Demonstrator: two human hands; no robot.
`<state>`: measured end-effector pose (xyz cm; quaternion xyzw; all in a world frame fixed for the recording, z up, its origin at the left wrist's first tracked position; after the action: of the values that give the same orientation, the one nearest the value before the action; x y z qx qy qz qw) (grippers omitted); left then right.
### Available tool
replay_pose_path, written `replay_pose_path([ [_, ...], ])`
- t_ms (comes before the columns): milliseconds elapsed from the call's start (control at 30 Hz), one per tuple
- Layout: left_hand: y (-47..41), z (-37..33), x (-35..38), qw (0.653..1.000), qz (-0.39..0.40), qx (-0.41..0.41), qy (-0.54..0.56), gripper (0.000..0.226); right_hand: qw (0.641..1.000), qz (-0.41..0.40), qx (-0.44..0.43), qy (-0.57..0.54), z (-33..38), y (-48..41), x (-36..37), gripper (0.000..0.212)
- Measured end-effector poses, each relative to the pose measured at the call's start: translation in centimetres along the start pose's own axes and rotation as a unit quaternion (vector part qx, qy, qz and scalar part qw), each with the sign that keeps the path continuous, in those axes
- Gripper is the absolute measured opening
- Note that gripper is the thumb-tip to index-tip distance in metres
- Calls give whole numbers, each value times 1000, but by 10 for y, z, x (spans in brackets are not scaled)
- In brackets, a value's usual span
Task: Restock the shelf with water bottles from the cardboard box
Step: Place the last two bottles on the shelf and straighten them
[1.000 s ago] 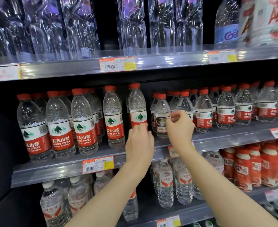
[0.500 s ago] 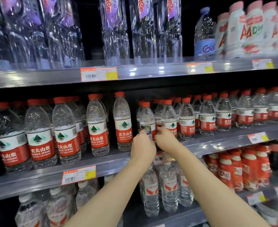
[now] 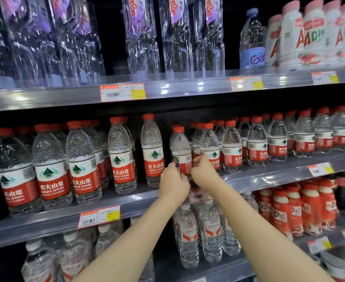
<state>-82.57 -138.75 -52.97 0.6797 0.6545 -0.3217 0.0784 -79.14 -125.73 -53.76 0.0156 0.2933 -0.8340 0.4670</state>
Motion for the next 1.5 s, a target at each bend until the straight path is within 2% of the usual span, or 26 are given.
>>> replay_pose_path([
  [100,0,1,1,1000,18,-5,20,40,999,11,-31,19,2,-5,-2,46],
  [167,-2,2,1,999,27,-11,32,41,998,21,-46,45,5,-3,-3,40],
  [333,-5,3,3,1000,13,-1,11,32,999,-20,-38,29,-5,-4,-8,29],
  [433,-5,2,7,999,2,6,-33,47,998,-42,-43,21,-9,-6,-9,28],
  [500,-4,2,9,998,2,-7,-57,62,997,-36,-57,22,-10,-7,-7,40],
  [567,-1,1,9,998,-13,-15,-61,67,997,-19,-73,30,-9,-8,-6,48],
  [633,2,1,5,999,-32,-15,-21,60,996,-7,-80,34,-10,-8,-6,47],
  [700,3,6,2,998,-33,-33,50,43,995,-3,-85,43,-10,-9,-7,34],
  [733,4,8,2,997,-30,-43,63,38,994,-4,-92,57,-8,-8,-7,25],
  [800,4,7,1,998,-36,-36,43,36,991,-18,-108,78,-4,-7,-7,23],
  [933,6,2,2,998,-54,-16,-12,52,986,-32,-113,121,0,-5,-4,43],
  [1000,3,4,1,998,-54,-21,-4,44,987,-34,-105,119,-2,-5,-3,48],
  [1100,-2,8,-2,997,-67,-26,20,32,985,-54,-106,123,-3,-5,-7,50],
  [1500,0,12,-7,992,-87,-50,73,32,978,-96,-116,146,-3,1,-8,55],
])
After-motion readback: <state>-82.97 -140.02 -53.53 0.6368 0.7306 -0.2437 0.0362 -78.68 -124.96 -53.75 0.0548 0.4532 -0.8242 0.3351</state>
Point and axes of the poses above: each hand's wrist, its own y-axis away from the middle knuckle, its own x-axis out of the palm, z = x × y, the point moved 9 cm from there along -y, towards the middle knuckle, and after that the axes turned 15 degrees about -x, right-handed, at the moved point
